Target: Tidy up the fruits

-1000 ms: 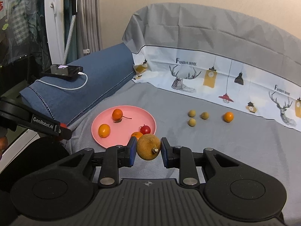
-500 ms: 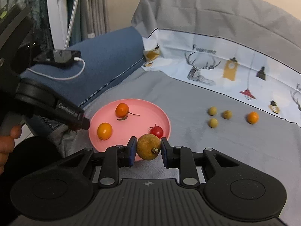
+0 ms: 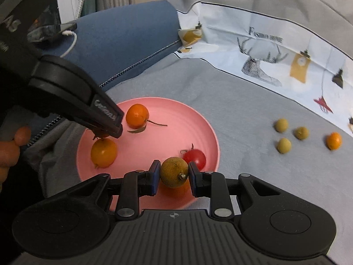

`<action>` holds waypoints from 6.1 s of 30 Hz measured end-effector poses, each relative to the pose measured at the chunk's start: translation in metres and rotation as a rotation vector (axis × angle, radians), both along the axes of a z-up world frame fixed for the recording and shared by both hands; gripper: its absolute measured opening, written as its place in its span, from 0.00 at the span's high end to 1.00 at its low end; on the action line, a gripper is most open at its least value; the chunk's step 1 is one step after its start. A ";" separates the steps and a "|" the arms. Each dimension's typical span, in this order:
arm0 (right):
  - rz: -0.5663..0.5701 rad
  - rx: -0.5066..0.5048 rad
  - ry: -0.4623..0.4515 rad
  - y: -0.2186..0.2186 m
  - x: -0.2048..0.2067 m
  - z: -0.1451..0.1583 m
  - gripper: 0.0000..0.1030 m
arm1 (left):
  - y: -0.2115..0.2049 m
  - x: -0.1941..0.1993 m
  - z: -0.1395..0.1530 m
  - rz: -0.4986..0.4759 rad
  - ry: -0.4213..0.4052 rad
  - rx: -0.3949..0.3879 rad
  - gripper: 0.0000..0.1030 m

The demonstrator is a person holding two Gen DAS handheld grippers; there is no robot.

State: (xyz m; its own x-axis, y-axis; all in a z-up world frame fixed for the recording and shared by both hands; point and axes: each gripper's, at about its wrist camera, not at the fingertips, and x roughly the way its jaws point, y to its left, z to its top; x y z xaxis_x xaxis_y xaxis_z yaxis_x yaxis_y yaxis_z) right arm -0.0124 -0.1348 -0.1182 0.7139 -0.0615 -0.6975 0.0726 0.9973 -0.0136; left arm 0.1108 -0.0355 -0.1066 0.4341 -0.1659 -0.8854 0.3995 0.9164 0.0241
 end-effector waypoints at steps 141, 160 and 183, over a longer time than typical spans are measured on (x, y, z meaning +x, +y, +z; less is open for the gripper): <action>-0.243 -0.056 -0.166 -0.231 0.043 -0.067 0.47 | -0.220 0.023 -0.053 -0.267 0.099 -0.015 0.73; -0.374 0.214 -0.132 -0.116 -0.172 0.043 0.71 | -0.081 -0.129 0.062 -0.276 0.013 -0.058 0.73; -0.139 0.058 -0.265 0.030 -0.241 0.123 0.71 | 0.091 -0.228 0.127 -0.098 -0.149 -0.196 0.73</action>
